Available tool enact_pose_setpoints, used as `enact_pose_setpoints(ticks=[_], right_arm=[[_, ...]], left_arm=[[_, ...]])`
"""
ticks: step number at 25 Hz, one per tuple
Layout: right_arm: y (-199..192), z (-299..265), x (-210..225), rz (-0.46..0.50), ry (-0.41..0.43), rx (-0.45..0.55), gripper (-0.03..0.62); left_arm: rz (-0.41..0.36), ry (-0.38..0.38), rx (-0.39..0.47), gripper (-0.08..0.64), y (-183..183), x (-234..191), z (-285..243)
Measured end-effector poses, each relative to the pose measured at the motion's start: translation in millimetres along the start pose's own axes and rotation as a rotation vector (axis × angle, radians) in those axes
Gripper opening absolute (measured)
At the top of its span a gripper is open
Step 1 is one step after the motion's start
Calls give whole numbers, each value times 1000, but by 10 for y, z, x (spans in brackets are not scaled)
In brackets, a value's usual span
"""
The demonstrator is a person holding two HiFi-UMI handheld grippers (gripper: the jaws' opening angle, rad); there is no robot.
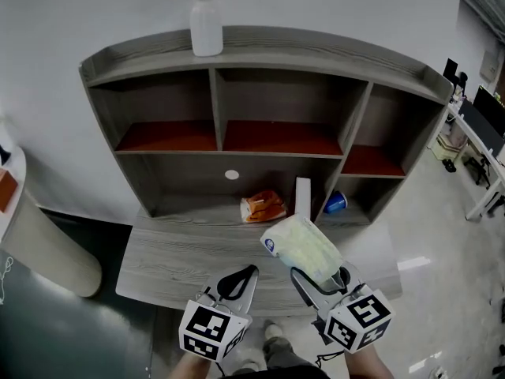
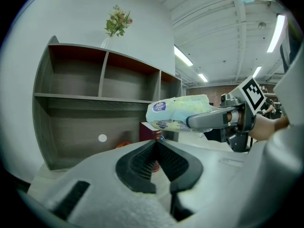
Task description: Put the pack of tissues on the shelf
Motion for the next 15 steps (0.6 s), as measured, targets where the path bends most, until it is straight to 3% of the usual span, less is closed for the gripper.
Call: enact_pose_setpoints(ticks=[15], right_arm=[[596,-489,487,53,74,14,247]], left_arm=[[-3,39,22,-3,466,-349,-440]])
Point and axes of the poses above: the fingertips, and each gripper's own axes: z backward along the fingers, x to its right, y out of its top, the point moved 7 cm from there along z, backward along the fingers, and after that the axes turned 4 degrees about -x, right-handed, at the moved point
